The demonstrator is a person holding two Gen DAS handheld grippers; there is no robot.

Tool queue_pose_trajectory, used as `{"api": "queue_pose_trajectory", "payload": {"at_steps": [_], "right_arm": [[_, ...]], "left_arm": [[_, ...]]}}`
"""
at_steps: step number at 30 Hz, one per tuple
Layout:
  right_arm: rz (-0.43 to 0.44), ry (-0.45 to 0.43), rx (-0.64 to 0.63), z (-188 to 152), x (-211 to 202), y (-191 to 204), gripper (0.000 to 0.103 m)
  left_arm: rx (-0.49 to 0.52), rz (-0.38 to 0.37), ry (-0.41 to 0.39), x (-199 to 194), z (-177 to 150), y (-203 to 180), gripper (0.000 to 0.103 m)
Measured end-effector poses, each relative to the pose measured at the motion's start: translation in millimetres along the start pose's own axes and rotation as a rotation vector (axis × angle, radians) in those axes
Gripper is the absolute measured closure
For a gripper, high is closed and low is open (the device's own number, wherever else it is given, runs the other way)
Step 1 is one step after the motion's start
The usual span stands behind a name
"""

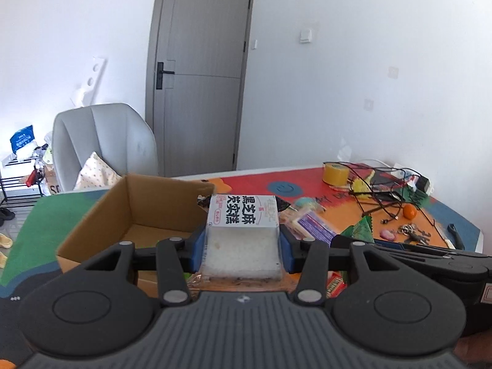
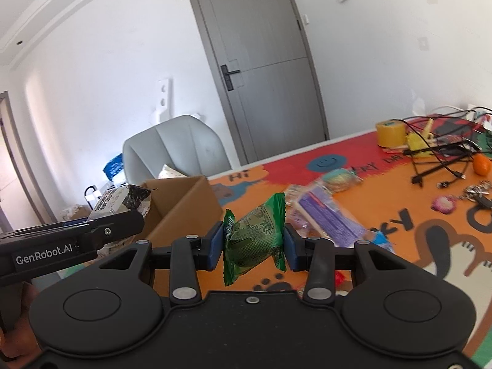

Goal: Organize snacks
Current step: 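Lower both held packets into the cardboard box and open both grippers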

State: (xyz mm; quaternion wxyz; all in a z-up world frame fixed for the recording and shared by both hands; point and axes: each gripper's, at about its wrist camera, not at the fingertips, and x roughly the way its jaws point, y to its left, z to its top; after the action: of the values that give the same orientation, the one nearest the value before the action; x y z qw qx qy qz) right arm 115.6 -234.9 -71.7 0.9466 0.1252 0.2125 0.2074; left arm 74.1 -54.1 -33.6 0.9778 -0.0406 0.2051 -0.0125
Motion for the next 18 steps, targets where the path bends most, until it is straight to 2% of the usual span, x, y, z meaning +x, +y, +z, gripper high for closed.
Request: {"api": "queue_pose_trajectory", "payload": {"at_steps": [9, 18], "right_arm": [[0.072, -0.016, -0.022, 9.9, 11.0, 28.0, 0.062], [0.118, 0.005, -0.045, 14.2, 33.6, 52.4, 0.062]], "left_arm": [[-0.032, 0.051, -0.046, -12.5, 10.9, 30.6, 0.056], [-0.086, 0.118, -0.047, -6.0, 14.9, 69.1, 0.056]]}}
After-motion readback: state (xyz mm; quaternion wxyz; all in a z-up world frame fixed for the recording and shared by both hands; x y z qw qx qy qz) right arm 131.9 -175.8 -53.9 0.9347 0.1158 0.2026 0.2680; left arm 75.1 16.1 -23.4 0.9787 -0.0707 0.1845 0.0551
